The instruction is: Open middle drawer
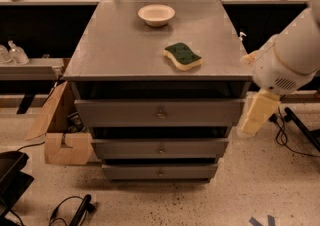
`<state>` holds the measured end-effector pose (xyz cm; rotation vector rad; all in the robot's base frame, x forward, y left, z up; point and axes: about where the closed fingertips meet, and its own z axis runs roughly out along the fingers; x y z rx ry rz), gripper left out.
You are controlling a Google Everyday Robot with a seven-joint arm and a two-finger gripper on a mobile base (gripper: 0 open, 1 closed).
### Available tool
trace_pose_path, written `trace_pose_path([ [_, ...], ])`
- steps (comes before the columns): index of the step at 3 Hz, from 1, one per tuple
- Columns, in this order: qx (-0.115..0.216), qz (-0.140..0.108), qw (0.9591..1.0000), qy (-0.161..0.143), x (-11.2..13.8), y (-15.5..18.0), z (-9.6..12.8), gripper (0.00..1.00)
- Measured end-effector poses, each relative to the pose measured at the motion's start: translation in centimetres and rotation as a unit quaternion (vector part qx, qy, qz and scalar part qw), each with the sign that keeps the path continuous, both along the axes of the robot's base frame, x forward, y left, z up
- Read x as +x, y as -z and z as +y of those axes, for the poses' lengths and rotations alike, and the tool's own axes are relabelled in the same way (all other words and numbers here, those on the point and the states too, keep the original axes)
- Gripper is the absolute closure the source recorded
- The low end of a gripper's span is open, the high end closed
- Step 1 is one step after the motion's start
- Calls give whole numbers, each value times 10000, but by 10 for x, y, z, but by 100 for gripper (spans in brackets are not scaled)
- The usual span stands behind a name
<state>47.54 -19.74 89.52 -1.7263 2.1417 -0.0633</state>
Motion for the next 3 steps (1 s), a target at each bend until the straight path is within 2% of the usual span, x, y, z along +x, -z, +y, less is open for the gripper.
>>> trace_pose_path([
  [1,-11,-5,10000,22,30,104,9,0],
  [2,-105,-250,9995,181,55,162,11,0],
  [3,-39,-667,9975,224,74,152,13,0],
])
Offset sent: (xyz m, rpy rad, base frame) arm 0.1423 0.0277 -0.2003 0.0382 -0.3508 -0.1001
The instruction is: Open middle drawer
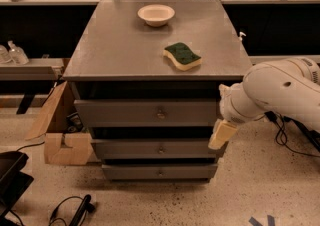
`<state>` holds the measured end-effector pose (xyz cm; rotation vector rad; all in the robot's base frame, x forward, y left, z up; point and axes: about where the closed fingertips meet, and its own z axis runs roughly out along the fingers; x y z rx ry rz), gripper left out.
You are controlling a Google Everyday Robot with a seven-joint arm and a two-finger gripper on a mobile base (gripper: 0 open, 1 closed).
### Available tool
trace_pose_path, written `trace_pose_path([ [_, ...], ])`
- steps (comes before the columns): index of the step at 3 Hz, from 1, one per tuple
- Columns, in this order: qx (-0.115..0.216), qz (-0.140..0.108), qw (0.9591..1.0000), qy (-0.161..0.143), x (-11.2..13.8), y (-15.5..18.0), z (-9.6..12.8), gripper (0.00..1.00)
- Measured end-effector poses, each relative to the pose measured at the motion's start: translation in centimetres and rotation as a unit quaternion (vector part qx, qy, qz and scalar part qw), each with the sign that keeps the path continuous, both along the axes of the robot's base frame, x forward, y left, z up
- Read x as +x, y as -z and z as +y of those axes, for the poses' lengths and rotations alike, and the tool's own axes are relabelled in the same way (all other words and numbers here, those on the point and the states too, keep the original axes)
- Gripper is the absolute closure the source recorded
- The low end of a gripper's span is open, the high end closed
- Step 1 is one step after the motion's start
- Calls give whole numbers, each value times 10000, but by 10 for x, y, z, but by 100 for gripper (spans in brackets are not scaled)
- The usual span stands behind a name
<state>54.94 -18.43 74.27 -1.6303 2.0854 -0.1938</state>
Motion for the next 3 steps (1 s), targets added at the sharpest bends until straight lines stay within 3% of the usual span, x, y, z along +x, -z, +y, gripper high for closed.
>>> trace_pose_path([
  [1,-16,13,10000,-16,-2,3,2,0],
  [2,-239,126,9995,-160,-15,32,16,0],
  [3,-476,164,9980,-386,-44,82,24,0],
])
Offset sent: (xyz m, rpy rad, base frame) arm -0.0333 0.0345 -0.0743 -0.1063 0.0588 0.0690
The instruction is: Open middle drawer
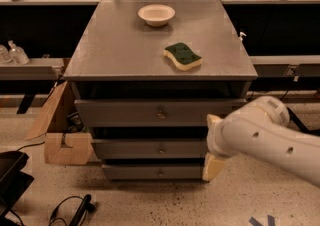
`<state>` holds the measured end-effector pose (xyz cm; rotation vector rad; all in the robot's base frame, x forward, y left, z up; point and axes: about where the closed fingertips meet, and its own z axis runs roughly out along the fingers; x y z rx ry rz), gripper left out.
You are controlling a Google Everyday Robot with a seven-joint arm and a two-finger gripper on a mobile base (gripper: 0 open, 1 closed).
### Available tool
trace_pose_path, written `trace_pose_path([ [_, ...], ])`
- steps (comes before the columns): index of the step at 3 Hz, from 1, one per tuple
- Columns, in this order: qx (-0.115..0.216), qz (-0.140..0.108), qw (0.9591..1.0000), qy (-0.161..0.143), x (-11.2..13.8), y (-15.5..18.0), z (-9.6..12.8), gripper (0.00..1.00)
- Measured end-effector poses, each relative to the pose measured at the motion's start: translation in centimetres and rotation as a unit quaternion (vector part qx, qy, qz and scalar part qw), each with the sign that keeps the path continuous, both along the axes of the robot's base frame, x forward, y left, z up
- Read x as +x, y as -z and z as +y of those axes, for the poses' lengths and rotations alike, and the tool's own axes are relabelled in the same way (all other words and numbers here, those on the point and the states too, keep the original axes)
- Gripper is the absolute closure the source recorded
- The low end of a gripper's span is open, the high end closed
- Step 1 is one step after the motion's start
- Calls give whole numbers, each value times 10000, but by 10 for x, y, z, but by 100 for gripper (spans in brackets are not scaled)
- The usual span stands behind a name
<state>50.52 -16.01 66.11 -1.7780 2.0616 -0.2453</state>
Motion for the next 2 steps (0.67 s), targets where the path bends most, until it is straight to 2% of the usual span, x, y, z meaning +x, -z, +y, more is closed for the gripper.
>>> trace_pose_path([
  [1,-170,-42,9996,-236,-24,53,10,0],
  [2,-292,-63,9987,-424,-19,104,16,0],
])
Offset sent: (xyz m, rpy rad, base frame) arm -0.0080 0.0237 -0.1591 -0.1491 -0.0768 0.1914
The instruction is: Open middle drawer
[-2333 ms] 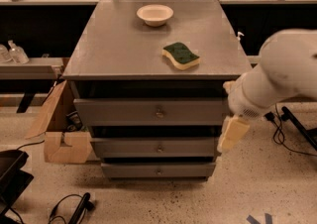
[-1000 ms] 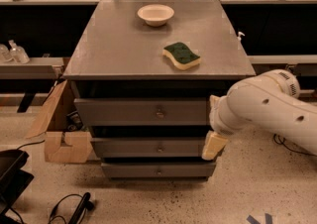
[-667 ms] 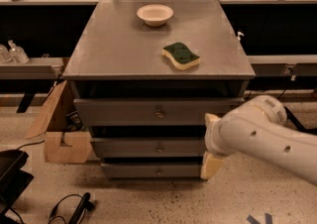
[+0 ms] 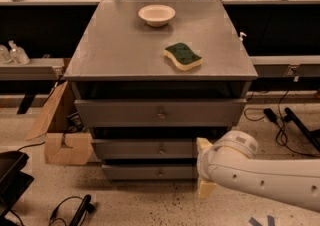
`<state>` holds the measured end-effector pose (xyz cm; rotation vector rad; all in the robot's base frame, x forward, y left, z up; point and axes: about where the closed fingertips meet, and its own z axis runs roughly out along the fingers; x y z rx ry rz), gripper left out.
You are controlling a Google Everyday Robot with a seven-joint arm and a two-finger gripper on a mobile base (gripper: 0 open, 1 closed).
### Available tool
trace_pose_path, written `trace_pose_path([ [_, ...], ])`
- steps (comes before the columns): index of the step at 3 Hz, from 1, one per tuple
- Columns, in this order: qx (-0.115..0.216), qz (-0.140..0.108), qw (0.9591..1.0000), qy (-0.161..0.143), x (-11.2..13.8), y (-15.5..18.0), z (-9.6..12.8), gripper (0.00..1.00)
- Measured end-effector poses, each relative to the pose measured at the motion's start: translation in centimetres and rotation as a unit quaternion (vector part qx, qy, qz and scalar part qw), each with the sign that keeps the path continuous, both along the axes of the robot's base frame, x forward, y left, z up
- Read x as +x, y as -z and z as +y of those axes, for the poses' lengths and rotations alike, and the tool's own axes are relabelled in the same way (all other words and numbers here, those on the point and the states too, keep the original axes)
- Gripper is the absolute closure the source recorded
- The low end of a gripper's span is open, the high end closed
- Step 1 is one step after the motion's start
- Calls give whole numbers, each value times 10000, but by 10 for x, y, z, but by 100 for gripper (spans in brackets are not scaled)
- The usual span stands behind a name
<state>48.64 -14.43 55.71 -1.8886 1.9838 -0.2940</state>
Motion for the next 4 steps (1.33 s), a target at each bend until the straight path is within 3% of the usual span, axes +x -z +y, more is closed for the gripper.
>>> trace_pose_path([
  [2,-553,4,9979,-344,60,59,0,0],
  [4,-828,83,9962,-274,102,104,-6,0],
])
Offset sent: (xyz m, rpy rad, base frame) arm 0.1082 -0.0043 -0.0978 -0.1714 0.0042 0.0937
